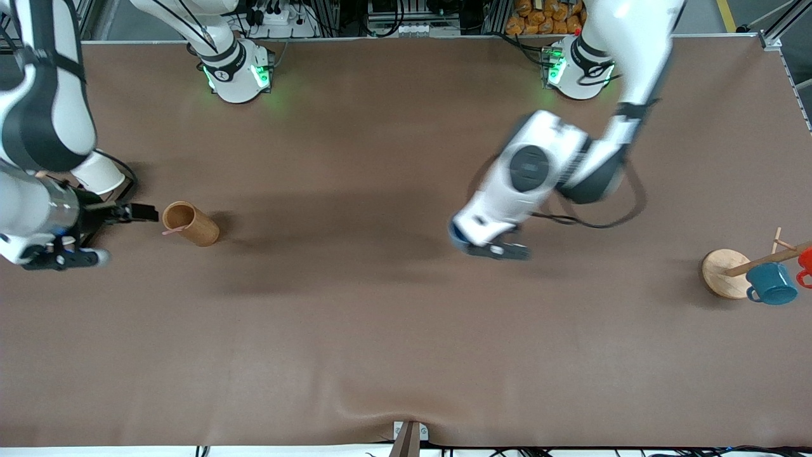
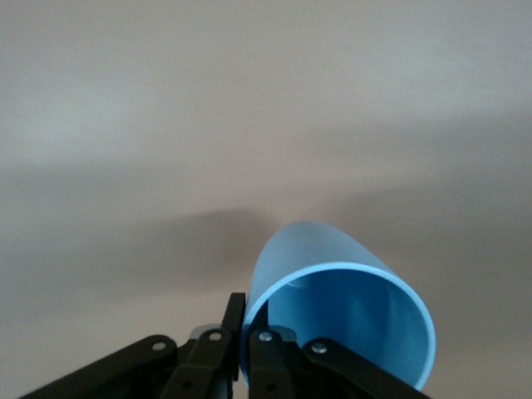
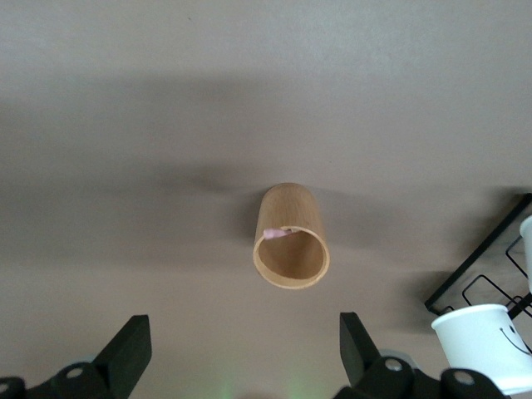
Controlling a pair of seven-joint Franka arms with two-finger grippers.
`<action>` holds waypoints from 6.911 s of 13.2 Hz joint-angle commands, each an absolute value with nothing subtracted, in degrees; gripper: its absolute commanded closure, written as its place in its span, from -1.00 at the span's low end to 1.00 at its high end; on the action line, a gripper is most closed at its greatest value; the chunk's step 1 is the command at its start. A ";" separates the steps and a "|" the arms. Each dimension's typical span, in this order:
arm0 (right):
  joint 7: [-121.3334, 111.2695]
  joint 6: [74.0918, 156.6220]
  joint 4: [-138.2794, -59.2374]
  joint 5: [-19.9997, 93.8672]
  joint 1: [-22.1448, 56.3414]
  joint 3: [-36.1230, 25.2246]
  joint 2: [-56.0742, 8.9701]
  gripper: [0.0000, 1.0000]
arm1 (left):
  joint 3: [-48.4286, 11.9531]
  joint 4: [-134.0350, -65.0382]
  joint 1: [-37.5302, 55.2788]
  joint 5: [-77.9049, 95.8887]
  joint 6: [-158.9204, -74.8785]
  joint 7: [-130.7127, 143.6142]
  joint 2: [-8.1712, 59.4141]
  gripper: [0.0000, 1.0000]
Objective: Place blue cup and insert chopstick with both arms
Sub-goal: 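Carry the blue cup with the left gripper while the right gripper grasps the chopstick, then set the blue cup down mid-table and withdraw the left gripper, then pull the pink chopstick from the wooden cup with the right gripper, then move the chopstick over the blue cup and lower it inside, then release the chopstick and raise the right gripper away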
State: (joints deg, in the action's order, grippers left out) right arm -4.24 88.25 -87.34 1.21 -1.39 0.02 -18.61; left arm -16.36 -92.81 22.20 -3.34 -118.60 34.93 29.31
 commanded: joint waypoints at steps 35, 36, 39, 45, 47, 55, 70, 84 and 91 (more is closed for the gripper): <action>-4.66 80.33 -78.58 -0.18 6.66 0.62 -16.44 1.00 | -2.64 -90.77 -0.53 1.32 -89.12 15.38 -1.21 -1.00; -4.66 80.94 -78.23 0.00 9.12 0.53 -16.78 1.00 | -2.55 -91.75 -0.70 1.41 -89.21 15.21 -2.19 -1.00; -4.48 84.72 -78.22 2.81 15.10 0.44 -17.05 1.00 | -2.64 -95.61 0.09 1.49 -89.56 15.12 -6.14 -1.00; -2.65 93.23 -78.92 5.27 28.45 0.35 -17.75 1.00 | -2.11 -95.71 2.28 1.06 -89.56 14.94 -6.33 -1.00; -1.24 97.28 -79.19 5.19 33.03 0.26 -18.37 1.00 | -2.11 -95.54 2.02 0.97 -89.82 14.94 -5.89 -1.00; 1.49 107.75 -81.73 4.04 38.93 0.26 -23.29 1.00 | -2.55 -95.27 1.32 1.41 -91.41 14.68 -4.48 -1.00; 4.39 106.00 -82.00 2.99 41.92 0.09 -21.01 1.00 | -2.46 -95.71 1.23 1.14 -92.11 13.89 -3.52 -1.00; 4.48 110.04 -83.23 2.73 44.56 -0.09 -25.31 -1.00 | -2.64 -95.27 2.11 0.35 -92.29 12.74 -2.73 -1.00; 4.14 102.77 -82.97 2.81 33.78 -1.22 -17.15 -1.00 | -2.55 -93.87 1.32 0.44 -92.02 9.33 -2.28 -1.00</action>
